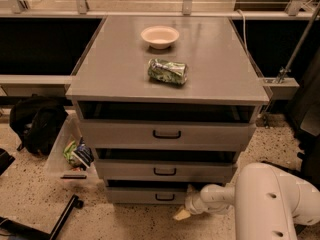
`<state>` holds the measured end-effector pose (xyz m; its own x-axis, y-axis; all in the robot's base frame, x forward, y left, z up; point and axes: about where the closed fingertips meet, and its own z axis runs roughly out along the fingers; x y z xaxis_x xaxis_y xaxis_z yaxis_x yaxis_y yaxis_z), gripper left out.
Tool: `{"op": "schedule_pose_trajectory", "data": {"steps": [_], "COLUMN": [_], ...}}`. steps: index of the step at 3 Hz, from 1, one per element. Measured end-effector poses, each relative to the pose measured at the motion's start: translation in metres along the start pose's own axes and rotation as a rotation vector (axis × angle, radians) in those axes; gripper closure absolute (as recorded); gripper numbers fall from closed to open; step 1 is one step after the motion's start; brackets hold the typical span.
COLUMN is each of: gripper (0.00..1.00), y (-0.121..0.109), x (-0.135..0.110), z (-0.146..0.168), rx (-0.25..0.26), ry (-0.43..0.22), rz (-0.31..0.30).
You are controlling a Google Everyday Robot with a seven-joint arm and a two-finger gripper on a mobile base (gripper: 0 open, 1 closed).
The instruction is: Open bottom drawer
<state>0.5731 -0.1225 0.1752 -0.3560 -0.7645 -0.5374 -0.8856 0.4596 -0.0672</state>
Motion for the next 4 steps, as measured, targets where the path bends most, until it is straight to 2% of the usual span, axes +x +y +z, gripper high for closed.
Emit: {"op": "schedule_pose_trajectory", "data": {"steps": [3,4], "gripper": [0.94,1.00], "y": [0.0001,0.0002], "x": [0.0000,-0.0001], "z": [0.0001,0.0000], "rx": [0.000,0.000], "ry": [0.000,0.000], "rz": [0.000,0.000]}}
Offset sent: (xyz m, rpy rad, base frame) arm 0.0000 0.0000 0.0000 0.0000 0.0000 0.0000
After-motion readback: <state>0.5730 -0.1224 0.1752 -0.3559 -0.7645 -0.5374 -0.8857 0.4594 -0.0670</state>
